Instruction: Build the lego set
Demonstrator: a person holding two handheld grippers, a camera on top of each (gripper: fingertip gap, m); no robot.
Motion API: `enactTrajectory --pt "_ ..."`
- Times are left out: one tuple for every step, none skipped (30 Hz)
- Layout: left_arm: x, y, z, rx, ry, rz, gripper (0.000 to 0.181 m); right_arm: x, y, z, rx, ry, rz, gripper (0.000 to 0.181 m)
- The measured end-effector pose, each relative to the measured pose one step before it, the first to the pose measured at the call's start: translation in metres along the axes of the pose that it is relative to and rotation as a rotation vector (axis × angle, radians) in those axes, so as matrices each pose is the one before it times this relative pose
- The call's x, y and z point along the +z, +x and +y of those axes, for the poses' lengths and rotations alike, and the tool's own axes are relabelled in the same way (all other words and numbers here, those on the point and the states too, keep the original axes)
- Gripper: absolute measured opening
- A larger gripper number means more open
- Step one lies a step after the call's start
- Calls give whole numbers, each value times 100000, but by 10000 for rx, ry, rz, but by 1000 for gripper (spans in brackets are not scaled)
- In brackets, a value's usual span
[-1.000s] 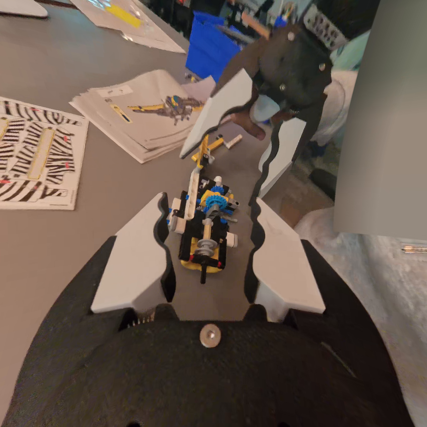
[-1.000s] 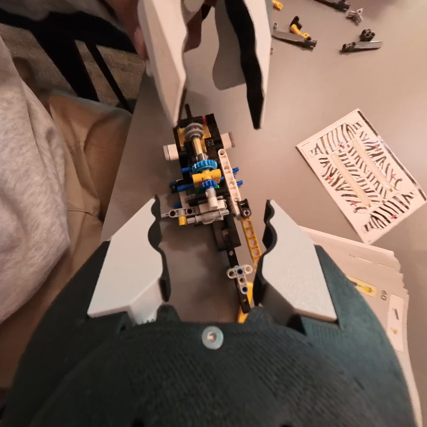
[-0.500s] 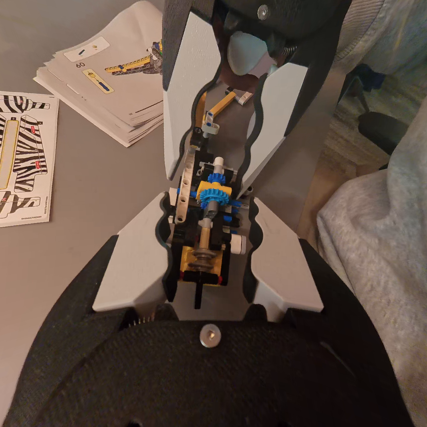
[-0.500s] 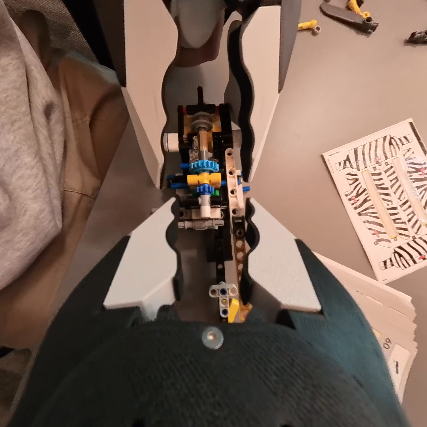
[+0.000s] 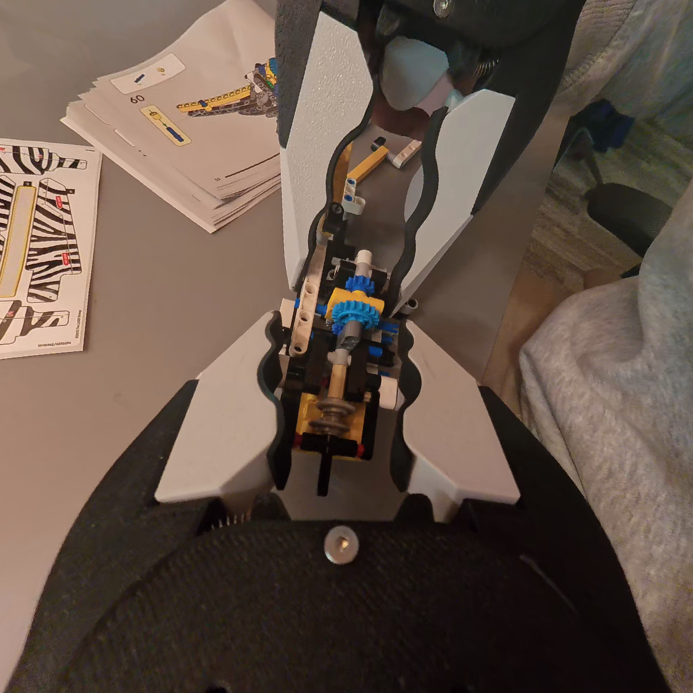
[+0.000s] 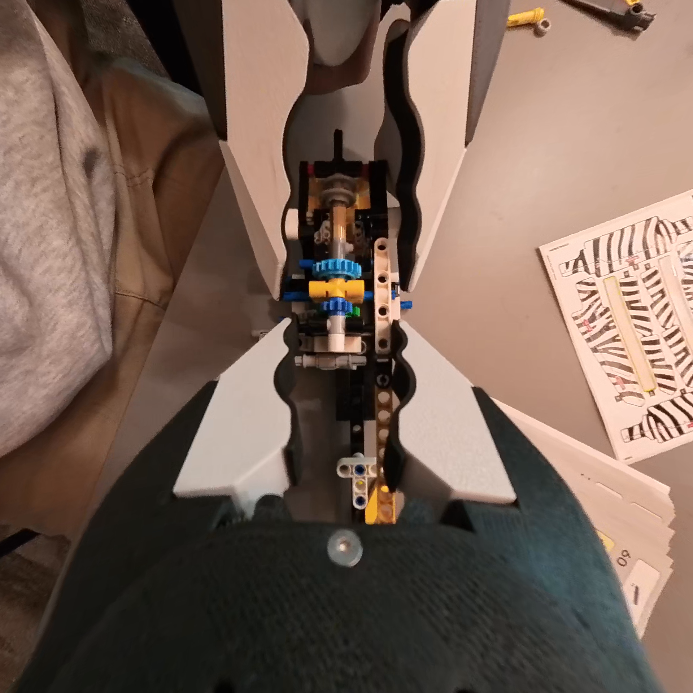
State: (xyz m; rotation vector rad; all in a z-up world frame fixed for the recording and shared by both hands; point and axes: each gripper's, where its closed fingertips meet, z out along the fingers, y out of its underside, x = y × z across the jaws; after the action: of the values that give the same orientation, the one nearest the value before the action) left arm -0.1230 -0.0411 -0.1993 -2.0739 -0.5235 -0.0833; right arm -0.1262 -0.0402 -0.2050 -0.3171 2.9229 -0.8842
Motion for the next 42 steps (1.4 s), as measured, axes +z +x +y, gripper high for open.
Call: enactTrajectory --pt "-2 6 4 -1 -3 4 60 3 1 5 -47 -26 0 48" --pt "-3 10 -5 -5 10 0 60 -2 -1 13 -14 -29 1 48" --pt "10 -4 0 -4 6 -3 60 8 -3 -1 -23 -35 13 48" --pt "-8 -8 4 10 0 2 60 5 -6 0 -43 -23 34 48" --pt "-5 12 -9 -2 1 6 60 2 -16 0 22 -9 12 48" --pt "8 4 -4 -6 0 -3 60 -4 -8 9 26 -10 -8 48" --pt "-3 -4 6 9 -2 -5 60 1 0 6 -8 -25 5 48" --pt "-5 3 4 -2 7 15 61 4 -26 0 -37 -22 16 48" --pt "-1 4 -18 -24 20 20 60 3 -30 1 4 -21 -10 48" --pt "-3 -6 0 -9 9 4 60 2 -7 2 -23 -17 1 47" --pt "-13 24 -4 2 3 12 60 6 -21 -9 -38 -7 -1 47" --pt "5 5 -4 -13 9 8 60 3 -25 16 7 -5 -28 47" --pt "1 -9 -9 -7 16 3 61 3 -8 -5 -29 1 -6 47" --pt "-15 -7 -8 -24 10 3 60 1 -30 1 -26 -10 -15 47" --pt "-10 -13 5 -25 12 11 60 12 -49 -15 -5 -16 -30 47" --pt "-26 -32 -2 -33 23 7 59 8 -38 -36 -8 13 -19 47" --pt "-11 2 -7 -31 20 28 58 10 -37 -3 15 19 -23 47" --pt "-24 9 -10 -16 5 16 58 11 -30 -23 -3 21 -14 47" --pt "7 40 17 2 -7 22 58 -4 -26 5 13 2 -10 47" --pt "7 15 -5 10 -3 -4 58 7 -76 -5 -30 -15 -9 47" --pt "-12 32 19 43 -14 -3 57 20 -8 14 -1 -26 16 48" --pt "-1 25 -13 8 9 7 57 2 -1 -5 108 1 -28 47" --pt "-6 49 -5 12 1 33 57 4 -2 -68 68 77 6 48" --pt "-17 171 -64 -6 35 103 57 31 -137 30 -33 55 -26 48" --pt "17 99 -39 -46 22 61 57 -17 -61 24 19 9 -12 48" --pt "3 -12 -27 13 10 -21 57 6 -19 -2 -21 -18 43 48" --pt "-13 32 2 29 -16 7 57 15 -23 2 -22 -18 47 48" --pt "-10 12 -37 17 6 -7 57 26 1 -25 -17 11 48 48" --pt "-41 10 -45 21 18 1 57 39 54 -91 92 93 70 48" --pt "-20 87 8 -2 -8 61 57 30 -25 -19 181 77 20 49" --pt "12 8 60 -34 -28 31 58 -25 -9 -20 146 55 28 49" --pt "41 -24 128 -36 -61 18 60 -73 -15 -66 76 85 80 49" --pt "-13 59 27 8 4 50 61 -184 -108 -204 48 207 53 50" --pt "-46 61 -40 15 30 34 61 -296 -32 -303 98 285 101 58" --pt "-45 55 -86 37 37 21 61 -368 10 -234 144 237 89 64" --pt "-48 54 -144 41 45 1 62 -376 -45 -72 160 166 49 66" --pt "-22 59 -204 44 52 -19 63 -354 98 82 170 106 175 71" --pt "-11 71 -193 75 22 -22 64 -366 292 120 162 127 341 77" --pt "25 41 -114 91 -25 -52 64 -433 212 37 175 242 331 79" --pt "66 83 -84 116 -49 -30 65 -536 128 -183 239 423 298 78" --pt "119 83 -84 122 -60 -27 65 -604 91 -357 302 572 315 79" --pt "151 78 -13 145 -116 -33 66 -653 105 -347 322 579 364 77"
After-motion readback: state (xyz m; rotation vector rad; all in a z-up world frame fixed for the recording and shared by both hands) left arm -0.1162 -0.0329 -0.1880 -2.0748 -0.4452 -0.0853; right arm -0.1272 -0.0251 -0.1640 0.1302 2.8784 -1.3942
